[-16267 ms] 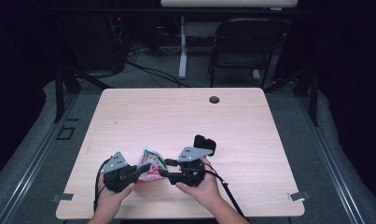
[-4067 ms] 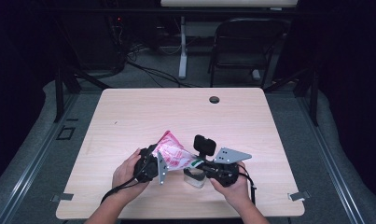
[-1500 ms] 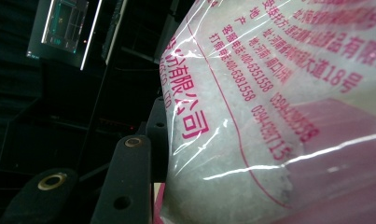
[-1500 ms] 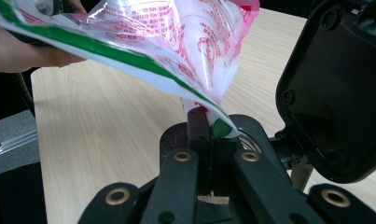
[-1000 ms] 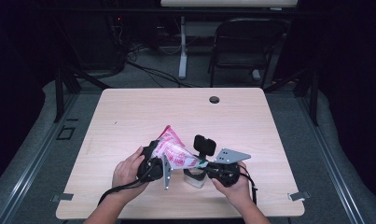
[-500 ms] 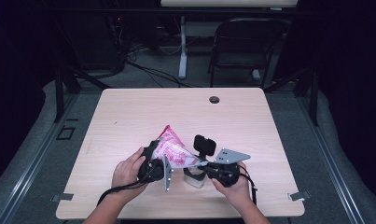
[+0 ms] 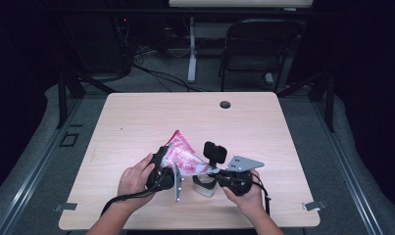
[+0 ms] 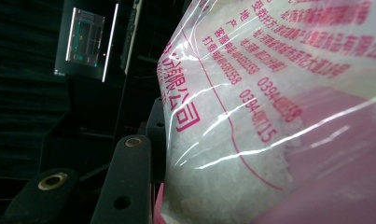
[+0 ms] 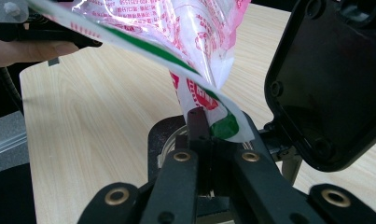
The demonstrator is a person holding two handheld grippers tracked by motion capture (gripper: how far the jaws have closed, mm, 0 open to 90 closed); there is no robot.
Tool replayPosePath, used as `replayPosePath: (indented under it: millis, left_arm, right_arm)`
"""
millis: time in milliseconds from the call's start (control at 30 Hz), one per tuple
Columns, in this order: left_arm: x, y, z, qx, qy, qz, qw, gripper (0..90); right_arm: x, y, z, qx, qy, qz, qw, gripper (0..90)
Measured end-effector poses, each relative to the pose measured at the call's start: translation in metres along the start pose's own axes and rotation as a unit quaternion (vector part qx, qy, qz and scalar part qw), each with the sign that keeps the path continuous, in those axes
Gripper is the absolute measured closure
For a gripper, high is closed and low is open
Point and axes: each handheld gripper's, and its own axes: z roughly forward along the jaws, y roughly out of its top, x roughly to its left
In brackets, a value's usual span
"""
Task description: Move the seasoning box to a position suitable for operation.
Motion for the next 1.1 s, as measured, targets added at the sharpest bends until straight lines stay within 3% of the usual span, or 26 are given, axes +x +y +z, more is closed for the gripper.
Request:
replayPosePath:
  millis: [1100]
  left_arm:
    - [0.0065,0.0075,-0.0041,-0.007,0.020,0.015,0.9997,65.0]
  right_arm:
    - [0.0002,-0.0006,0.0002,0.006,-0.001,0.000,1.0000,89.1]
